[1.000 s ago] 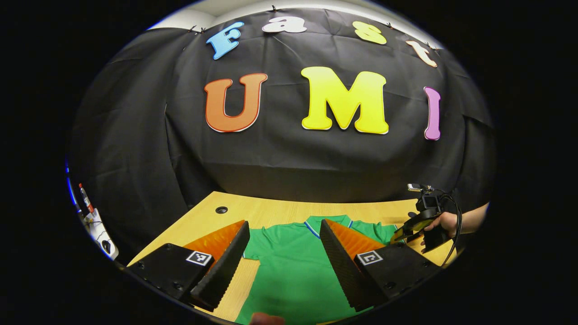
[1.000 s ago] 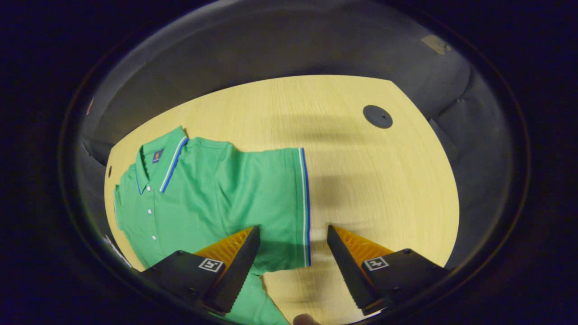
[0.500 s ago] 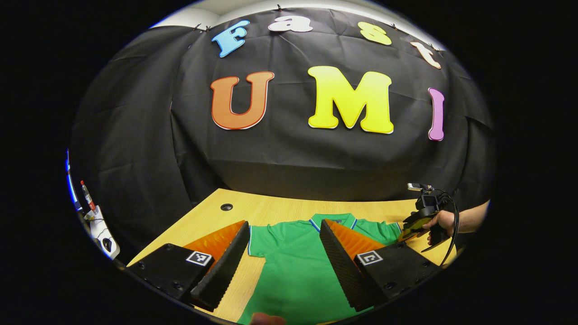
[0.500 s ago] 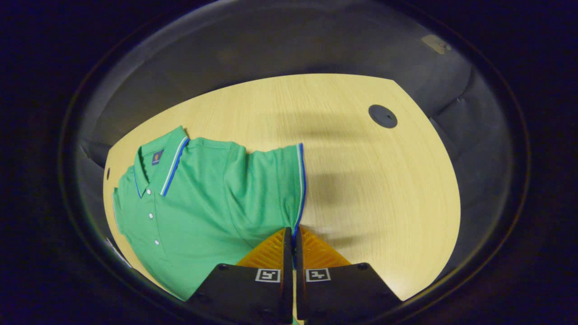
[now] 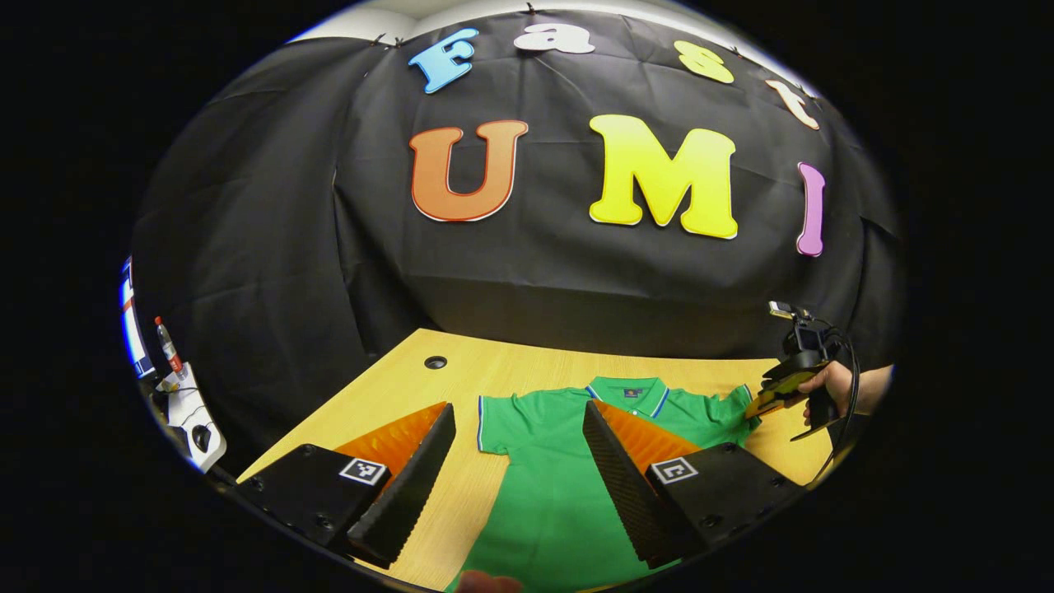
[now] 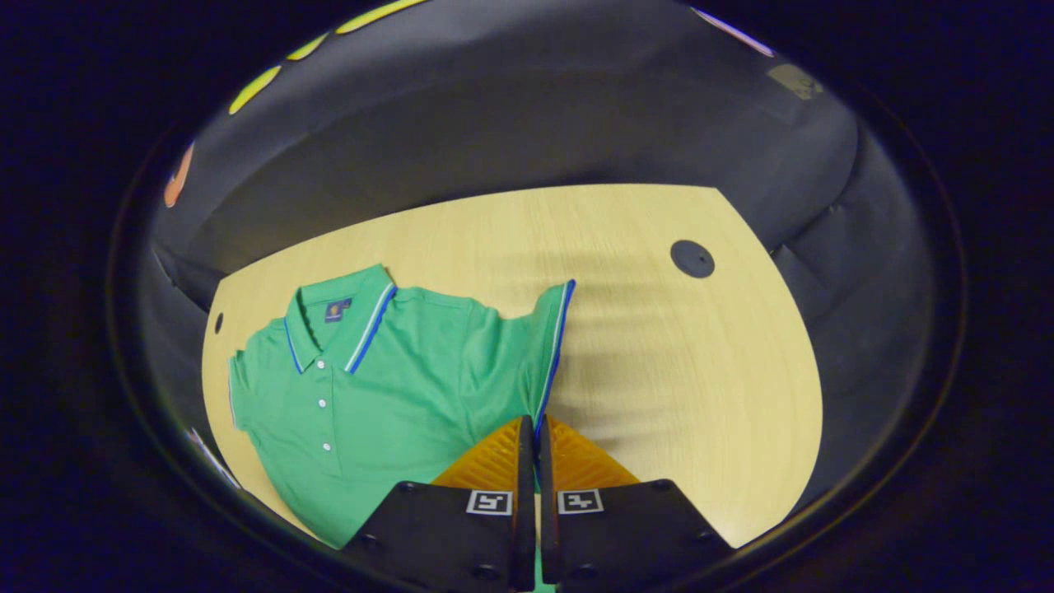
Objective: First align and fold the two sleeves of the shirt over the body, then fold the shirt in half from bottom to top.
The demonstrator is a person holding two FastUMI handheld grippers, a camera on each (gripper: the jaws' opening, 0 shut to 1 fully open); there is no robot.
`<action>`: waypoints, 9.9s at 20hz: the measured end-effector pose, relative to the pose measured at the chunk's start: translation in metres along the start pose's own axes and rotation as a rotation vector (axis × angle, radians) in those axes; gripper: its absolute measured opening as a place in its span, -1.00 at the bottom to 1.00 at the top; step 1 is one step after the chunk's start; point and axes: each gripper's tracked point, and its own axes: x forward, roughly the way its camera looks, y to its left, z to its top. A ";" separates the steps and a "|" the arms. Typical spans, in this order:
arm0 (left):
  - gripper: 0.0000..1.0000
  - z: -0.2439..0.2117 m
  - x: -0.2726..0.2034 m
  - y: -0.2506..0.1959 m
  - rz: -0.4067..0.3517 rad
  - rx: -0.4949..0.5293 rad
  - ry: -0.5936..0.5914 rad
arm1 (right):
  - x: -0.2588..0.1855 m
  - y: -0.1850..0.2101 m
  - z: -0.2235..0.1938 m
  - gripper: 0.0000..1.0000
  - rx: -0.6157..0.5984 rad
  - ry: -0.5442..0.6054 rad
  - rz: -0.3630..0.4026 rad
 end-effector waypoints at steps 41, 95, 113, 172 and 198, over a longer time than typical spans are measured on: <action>0.96 -0.065 0.135 0.036 -0.252 -0.396 0.465 | -0.259 -0.029 -0.101 0.86 -0.188 -0.513 0.078; -0.74 -0.148 0.209 -0.150 -0.417 -0.035 0.997 | -0.255 -0.119 -0.211 0.87 0.118 -0.364 -0.043; 0.61 -0.141 0.017 0.009 -0.370 -0.036 0.661 | -0.222 -0.005 -0.218 0.89 -0.231 -0.328 0.167; -0.94 -0.235 -0.138 -0.012 -0.504 -0.083 0.960 | -0.185 -0.013 -0.320 -0.99 -0.147 0.115 0.355; -0.94 0.004 0.134 -0.052 -0.536 -0.241 0.463 | -0.148 0.038 0.057 -0.87 0.056 -0.383 0.397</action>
